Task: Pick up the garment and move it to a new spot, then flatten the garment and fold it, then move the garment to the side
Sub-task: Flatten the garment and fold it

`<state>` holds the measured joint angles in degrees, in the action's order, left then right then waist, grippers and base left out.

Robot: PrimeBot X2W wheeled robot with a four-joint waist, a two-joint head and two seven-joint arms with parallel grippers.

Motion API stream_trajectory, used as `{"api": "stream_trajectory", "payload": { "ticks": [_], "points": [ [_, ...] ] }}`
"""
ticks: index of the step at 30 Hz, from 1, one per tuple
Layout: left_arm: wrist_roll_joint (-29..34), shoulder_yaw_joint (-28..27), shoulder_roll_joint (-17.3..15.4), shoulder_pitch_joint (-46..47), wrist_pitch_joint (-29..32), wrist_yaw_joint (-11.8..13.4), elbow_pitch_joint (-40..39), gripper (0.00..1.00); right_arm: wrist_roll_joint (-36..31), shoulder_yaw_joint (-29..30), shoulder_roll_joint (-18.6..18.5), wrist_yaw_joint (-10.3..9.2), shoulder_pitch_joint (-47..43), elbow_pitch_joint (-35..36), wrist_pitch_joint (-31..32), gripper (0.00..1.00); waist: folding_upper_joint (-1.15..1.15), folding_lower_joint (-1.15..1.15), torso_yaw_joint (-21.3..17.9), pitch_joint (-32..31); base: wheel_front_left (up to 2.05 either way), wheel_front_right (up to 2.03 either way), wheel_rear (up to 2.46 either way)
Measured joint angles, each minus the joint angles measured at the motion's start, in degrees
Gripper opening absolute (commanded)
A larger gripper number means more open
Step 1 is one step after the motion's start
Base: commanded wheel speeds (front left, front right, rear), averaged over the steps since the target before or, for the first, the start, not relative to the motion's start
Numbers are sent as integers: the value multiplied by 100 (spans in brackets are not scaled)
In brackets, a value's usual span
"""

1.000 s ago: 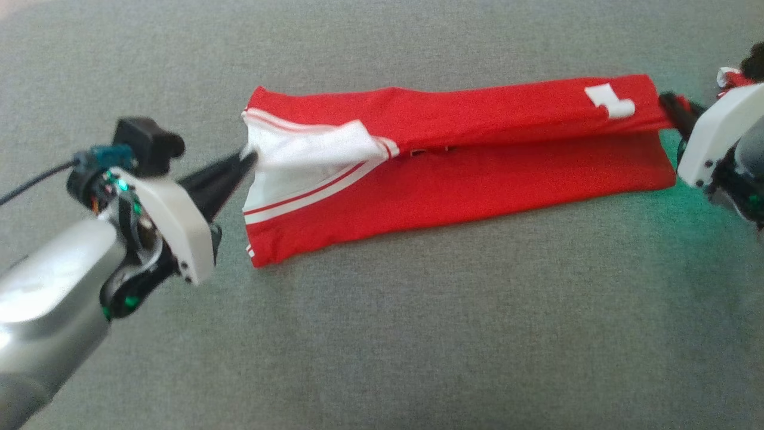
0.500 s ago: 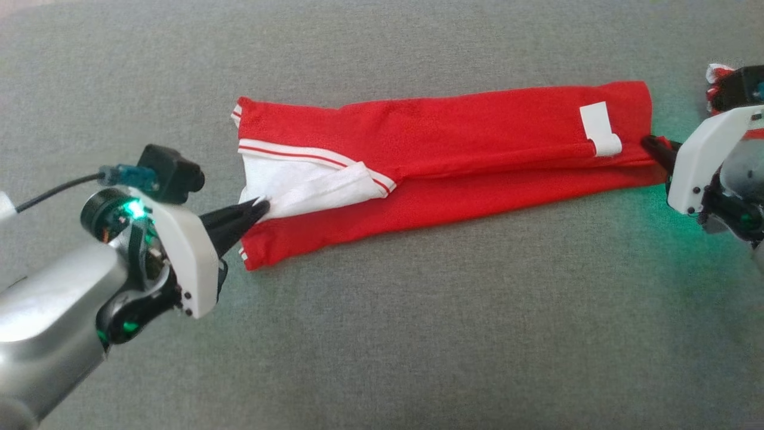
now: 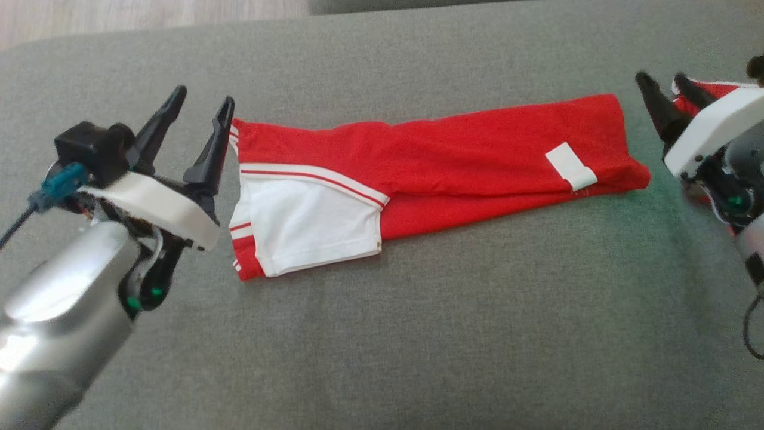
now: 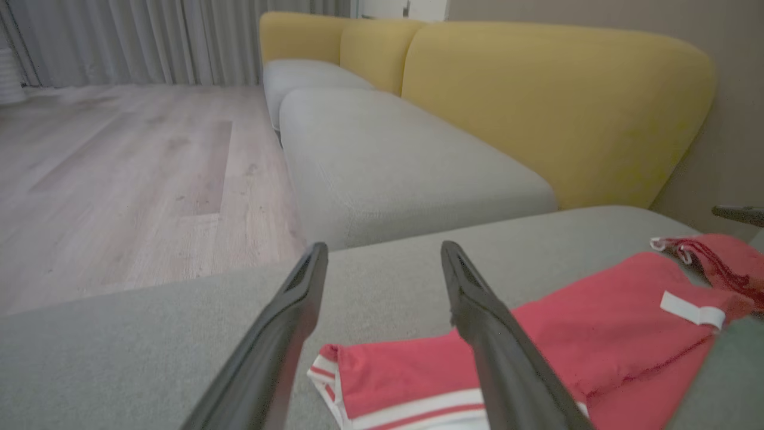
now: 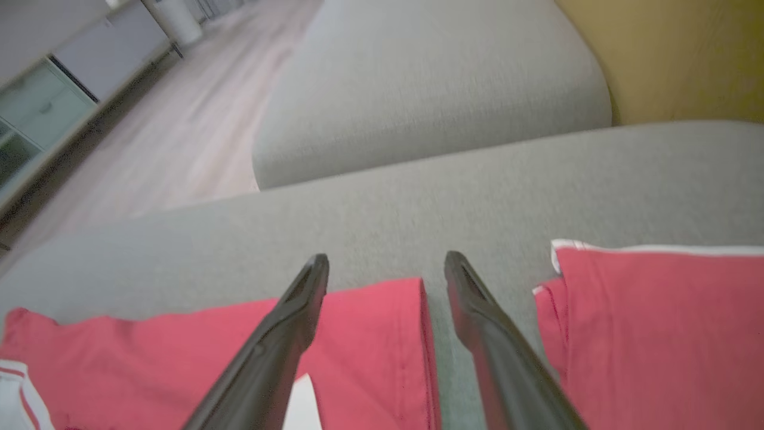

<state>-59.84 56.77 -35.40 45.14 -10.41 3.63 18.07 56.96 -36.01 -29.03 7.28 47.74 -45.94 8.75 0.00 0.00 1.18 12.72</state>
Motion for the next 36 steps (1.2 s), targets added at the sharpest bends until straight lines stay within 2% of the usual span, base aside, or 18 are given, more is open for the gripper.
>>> {"api": "stream_trajectory", "payload": {
  "ticks": [5,9,13,16,19,22,23,25,28,36],
  "points": [
    [151,-613,488,-432,-389,297,221,100,-328,200,237,0,-7,96,-1127,100,0,0,1,-210,0,0,0],
    [933,-1994,951,-1060,-405,485,-89,100,-702,338,470,0,-114,158,-1892,100,0,0,22,-367,0,0,0],
    [1858,-3058,1483,-1929,-430,471,-432,100,-1031,573,821,0,-672,221,-2240,100,0,0,29,-523,0,0,0],
    [2434,-3611,1905,-2665,-430,266,-580,100,-1436,975,1101,0,-1266,388,-2296,100,0,-1,25,-627,0,0,0],
    [2887,-4129,2309,-3189,-430,-41,-680,100,-2093,1769,1482,0,-1827,995,-2296,100,0,0,-8,-680,0,0,0],
    [3295,-4642,2721,-3478,-430,-316,-758,100,-2720,2409,1916,0,-2400,1535,-2307,100,0,-1,-25,-701,0,0,0],
    [3295,-4642,2721,-3478,-430,-316,-758,100,-2720,2409,1916,0,-2400,1535,-2307,100,0,-1,-25,-701,0,0,0],
    [3540,-4941,2955,-3601,-430,-501,-764,100,-3099,2671,2169,0,-2823,1813,-2312,100,0,0,-23,-697,0,0,0],
    [3879,-5164,3122,-3706,-430,-742,-731,100,-3460,2853,2384,0,-3294,2062,-2312,100,0,0,-25,-669,0,0,0],
    [4281,-5453,3265,-3693,-430,-977,-644,100,-4039,3149,2470,0,-3347,2095,-2312,100,0,0,6,-495,0,0,0]
  ]
}}
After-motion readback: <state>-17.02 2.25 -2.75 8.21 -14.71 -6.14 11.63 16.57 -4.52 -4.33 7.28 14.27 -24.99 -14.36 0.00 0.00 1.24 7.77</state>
